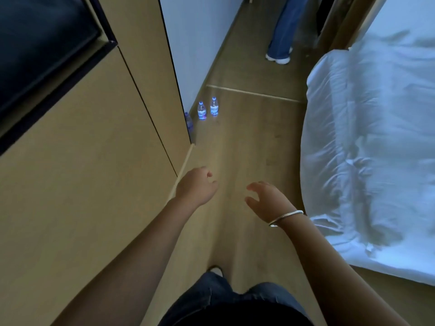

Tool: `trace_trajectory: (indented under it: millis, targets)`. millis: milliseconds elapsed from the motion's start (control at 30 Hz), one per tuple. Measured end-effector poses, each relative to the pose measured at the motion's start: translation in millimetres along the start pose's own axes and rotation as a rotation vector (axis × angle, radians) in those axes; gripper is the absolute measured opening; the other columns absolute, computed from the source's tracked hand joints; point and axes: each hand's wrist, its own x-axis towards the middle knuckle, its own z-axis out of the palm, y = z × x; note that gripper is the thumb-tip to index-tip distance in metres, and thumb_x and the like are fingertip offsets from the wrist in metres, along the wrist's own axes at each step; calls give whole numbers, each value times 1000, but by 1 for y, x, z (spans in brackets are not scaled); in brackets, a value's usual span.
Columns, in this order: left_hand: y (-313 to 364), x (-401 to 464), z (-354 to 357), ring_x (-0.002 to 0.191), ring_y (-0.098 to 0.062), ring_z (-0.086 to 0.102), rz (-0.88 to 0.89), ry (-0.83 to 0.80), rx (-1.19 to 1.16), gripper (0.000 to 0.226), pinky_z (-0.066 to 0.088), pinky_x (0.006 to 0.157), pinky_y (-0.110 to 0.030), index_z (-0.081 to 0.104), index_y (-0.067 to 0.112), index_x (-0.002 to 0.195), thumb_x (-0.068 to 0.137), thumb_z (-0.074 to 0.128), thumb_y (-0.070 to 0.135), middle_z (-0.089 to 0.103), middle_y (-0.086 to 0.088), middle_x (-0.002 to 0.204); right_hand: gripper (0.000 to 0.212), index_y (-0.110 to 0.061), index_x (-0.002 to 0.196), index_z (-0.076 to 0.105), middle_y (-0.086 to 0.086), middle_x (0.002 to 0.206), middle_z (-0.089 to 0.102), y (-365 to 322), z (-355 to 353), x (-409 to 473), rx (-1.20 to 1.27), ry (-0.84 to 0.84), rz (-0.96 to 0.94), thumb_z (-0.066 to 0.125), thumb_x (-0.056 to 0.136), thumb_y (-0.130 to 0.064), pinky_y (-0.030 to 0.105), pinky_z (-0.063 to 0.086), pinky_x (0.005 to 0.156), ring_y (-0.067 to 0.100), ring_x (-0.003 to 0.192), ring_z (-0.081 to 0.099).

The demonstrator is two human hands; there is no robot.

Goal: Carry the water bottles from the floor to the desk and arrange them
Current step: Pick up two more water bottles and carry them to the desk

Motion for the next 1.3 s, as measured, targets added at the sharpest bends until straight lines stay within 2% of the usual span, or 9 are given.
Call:
trace_trajectory:
  millis: [233,467,567,633,767,1000,1167,1300]
  targets:
    - [23,105,-17,112,-22,55,-6,-40,0,41,42,86,-29,57,16,122,85,56,33,57,-1,129,40,-14,130,51,8,129,54,9,-43,100,5,-24,16,51,92,-28,32,41,98,27,117,51]
    - [73,232,-23,116,-21,53,-49,-16,-56,40,44,92,-32,58,15,121,84,57,29,59,0,126,40,-15,130,49,4,130,53,50,-101,230,-17,-64,-29,50,92,-28,34,42,100,24,119,50]
    - [103,282,-32,104,-24,57,-101,-20,-68,26,46,85,-33,61,17,107,83,56,27,62,-3,110,39,-15,129,50,6,130,54,69,-135,287,-26,-93,-57,51,92,-28,31,41,99,25,118,52]
    - [119,315,-38,99,-28,58,-139,-15,-53,22,47,81,-35,60,12,97,82,54,27,61,-9,103,40,-15,129,50,6,131,54,78,-158,323,-16,-105,-70,52,91,-28,29,38,98,24,118,52]
    - [138,371,-47,114,-24,53,-189,5,-63,41,44,93,-33,56,16,123,86,53,31,56,-2,127,40,-16,130,49,4,133,52,89,-190,390,-25,-137,-116,51,92,-28,24,36,96,22,120,50]
    - [151,462,-51,116,-22,52,-228,-25,-106,42,42,97,-32,53,16,126,86,55,32,55,-1,128,41,-17,131,48,4,135,51,93,-221,485,-10,-175,-116,51,92,-28,26,34,101,22,123,48]
    - [150,556,-59,109,-24,53,-225,-33,-113,35,39,83,-28,55,12,116,86,53,30,59,-5,119,42,-17,132,47,4,136,50,87,-242,571,-48,-210,-117,50,91,-28,31,35,105,22,125,46]
    - [150,634,-74,112,-23,53,-264,-77,-170,37,40,89,-31,54,17,120,86,53,30,56,-1,123,42,-14,132,47,5,139,47,73,-260,645,-34,-244,-93,49,92,-26,30,33,106,21,127,44]
